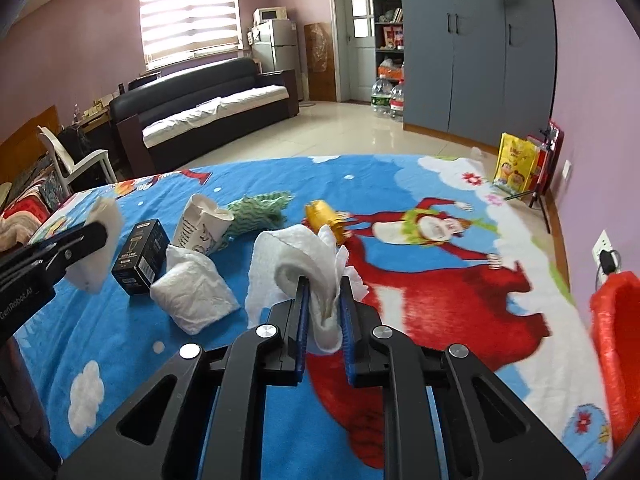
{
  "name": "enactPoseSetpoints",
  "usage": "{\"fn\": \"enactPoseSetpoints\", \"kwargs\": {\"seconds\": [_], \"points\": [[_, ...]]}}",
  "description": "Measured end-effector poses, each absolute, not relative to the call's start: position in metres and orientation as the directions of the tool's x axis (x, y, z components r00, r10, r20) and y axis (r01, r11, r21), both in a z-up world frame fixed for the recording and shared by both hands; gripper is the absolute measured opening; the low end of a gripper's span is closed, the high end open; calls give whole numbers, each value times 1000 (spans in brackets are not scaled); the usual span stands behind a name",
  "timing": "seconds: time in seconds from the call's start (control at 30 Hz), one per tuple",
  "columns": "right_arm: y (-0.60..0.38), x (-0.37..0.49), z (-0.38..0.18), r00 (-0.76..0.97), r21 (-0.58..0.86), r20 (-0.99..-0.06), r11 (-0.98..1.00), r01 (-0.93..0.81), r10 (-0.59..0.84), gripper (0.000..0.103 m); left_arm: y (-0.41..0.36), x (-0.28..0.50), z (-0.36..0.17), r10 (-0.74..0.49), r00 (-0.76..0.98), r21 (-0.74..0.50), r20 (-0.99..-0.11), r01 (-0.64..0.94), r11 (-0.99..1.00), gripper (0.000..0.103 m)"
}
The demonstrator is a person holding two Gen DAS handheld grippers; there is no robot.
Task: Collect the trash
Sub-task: 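Carry the tissue and paper roll with both tools over the red bin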
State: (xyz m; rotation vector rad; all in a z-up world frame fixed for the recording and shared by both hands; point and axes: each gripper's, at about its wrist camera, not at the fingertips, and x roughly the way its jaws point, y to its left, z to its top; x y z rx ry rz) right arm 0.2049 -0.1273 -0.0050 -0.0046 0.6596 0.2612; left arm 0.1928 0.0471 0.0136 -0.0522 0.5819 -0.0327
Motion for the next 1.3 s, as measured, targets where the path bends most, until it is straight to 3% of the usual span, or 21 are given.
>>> {"fn": "enactPoseSetpoints", "kwargs": {"seconds": [0.23,0.43,0.6,0.73,0.77,0.83,0.87,0.97,1.07,1.13,1.3], "points": [[-170,194,4,777,78,-592,975,-207,212,16,-10,196,16,-131,834,-57,-536,119,991,23],[-201,181,15,787,178,-530,949,-261,316,17,-45,192,14,-172,830,-51,-531,172,984,23],[-217,176,16,798,152,-535,961,-230,276,17,-57,191,14,-188,827,-53,-530,189,981,23],[-231,166,23,786,266,-463,910,-319,411,17,-64,194,12,-202,821,-63,-534,199,978,24],[-230,163,25,791,236,-459,914,-329,404,16,-67,195,12,-206,820,-63,-534,204,977,24],[-224,163,21,816,72,-526,969,-237,239,16,-72,194,13,-213,819,-64,-532,212,975,24],[-228,164,17,809,82,-535,968,-237,243,16,-75,194,13,-217,818,-65,-532,216,974,24],[-258,161,19,784,341,-447,893,-295,430,16,-83,194,12,-226,816,-63,-532,228,972,24],[-260,155,25,810,234,-459,929,-287,366,16,-88,194,12,-232,814,-67,-532,233,970,24],[-269,154,24,811,273,-457,926,-262,365,16,-91,195,11,-237,812,-68,-533,239,969,24],[-279,152,23,827,197,-489,959,-204,277,16,-107,195,8,-259,801,-69,-539,265,962,24]]}}
